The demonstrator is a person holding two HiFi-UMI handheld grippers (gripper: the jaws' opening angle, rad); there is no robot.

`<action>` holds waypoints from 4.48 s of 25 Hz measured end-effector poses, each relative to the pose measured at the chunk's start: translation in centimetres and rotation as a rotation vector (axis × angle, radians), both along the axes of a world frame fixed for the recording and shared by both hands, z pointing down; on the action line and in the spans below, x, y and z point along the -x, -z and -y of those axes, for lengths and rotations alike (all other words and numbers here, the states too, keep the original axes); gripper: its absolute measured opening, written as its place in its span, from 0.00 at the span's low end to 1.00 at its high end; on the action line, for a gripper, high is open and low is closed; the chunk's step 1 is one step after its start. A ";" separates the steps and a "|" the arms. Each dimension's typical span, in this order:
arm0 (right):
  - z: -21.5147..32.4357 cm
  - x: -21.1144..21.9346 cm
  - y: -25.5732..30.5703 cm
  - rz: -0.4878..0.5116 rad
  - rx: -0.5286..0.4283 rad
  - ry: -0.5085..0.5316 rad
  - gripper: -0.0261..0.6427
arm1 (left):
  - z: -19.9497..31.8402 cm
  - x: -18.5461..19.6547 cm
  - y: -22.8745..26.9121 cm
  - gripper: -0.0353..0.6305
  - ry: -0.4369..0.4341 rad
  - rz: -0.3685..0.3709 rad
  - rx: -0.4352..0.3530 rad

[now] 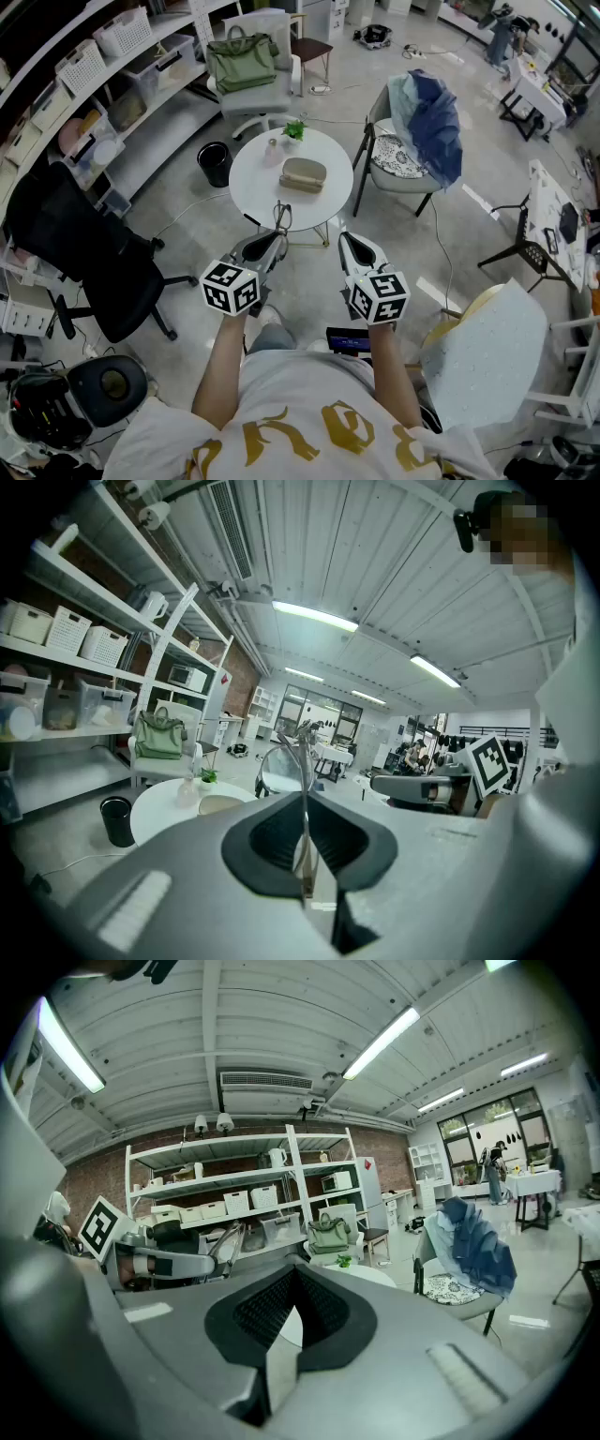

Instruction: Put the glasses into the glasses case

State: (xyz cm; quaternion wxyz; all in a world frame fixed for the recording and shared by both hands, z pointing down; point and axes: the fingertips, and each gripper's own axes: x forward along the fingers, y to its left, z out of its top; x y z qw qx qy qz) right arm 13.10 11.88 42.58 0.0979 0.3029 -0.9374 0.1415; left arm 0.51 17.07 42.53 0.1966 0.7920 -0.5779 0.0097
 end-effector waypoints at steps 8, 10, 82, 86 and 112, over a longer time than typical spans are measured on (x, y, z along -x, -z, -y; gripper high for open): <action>-0.1 -0.4 0.2 -0.003 -0.008 0.002 0.07 | 0.2 -0.4 0.2 0.07 -0.010 0.001 0.001; 0.0 -0.6 0.2 0.006 -0.002 -0.002 0.07 | 0.3 -0.7 0.2 0.07 -0.015 0.007 0.002; 26.9 8.7 -13.0 -0.130 0.291 -0.365 0.08 | 30.4 7.9 -16.1 0.07 -0.625 0.148 0.361; 27.2 8.9 -14.5 -0.145 0.316 -0.352 0.08 | 30.2 7.7 -18.2 0.07 -0.682 0.167 0.406; 29.7 6.2 -18.0 -0.151 0.410 -0.328 0.08 | 30.0 6.5 -27.3 0.07 -1.052 0.564 0.593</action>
